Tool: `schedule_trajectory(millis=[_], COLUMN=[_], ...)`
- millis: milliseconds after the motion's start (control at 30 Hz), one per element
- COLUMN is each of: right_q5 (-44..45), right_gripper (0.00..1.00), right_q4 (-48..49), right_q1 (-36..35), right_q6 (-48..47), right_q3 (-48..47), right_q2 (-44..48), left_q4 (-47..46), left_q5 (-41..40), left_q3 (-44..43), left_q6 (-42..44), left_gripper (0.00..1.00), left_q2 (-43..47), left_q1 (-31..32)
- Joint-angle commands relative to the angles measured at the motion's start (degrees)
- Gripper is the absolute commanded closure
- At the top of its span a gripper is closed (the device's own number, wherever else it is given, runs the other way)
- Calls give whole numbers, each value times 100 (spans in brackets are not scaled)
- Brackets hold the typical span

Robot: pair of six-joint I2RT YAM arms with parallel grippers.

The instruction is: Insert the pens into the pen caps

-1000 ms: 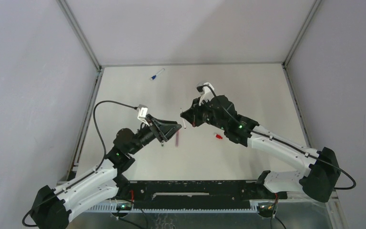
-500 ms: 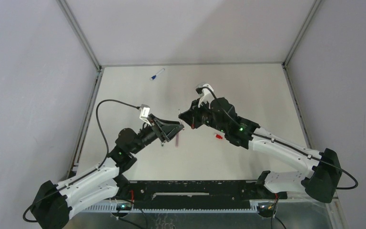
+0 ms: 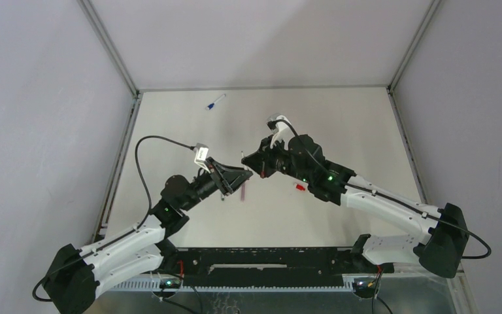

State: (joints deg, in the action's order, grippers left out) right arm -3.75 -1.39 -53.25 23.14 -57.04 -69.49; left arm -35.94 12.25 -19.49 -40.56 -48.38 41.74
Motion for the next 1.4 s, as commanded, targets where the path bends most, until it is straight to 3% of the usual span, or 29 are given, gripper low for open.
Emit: schedule_trajectory(millis=[0,100,233,333,467,667,767,867,967,1367], right_q5=[-150,-174,160,711,981,802,501,233,618,1141], right_gripper=[100,100,98,67,56,57,59,56,55,50], right_q4=[321,318,-48,-513,-1523,-2753,-2706,-3213,-3875,-3532], right_q1=[-103,-115,-30,280,990,2043,2039,2047,2013,1631], right_q6=[108,121,72,-71,-308,437,-79,-1216,-1772,-2208], right_q3=[-1,-5,-163,-245,-234,339,644,450,160,-49], right_q2=[-11,-37,-4,286,699,846,835,382,-227,-1654], left_q4=[-311,-321,-318,66,935,2444,2805,3043,3120,3346], left_q5=[-44,6,27,-71,-299,-825,-929,-944,-904,-654], left_q3=[-32,-56,-2,31,87,101,66,18,-22,-352], left_q6=[144,153,144,197,369,778,912,967,960,1119], left_gripper=[75,98,100,100,100,100,100,100,100,100], left_q2=[-23,-86,-85,-18,240,725,881,996,1010,690], left_q1=[30,30,38,29,28,32,35,35,37,36])
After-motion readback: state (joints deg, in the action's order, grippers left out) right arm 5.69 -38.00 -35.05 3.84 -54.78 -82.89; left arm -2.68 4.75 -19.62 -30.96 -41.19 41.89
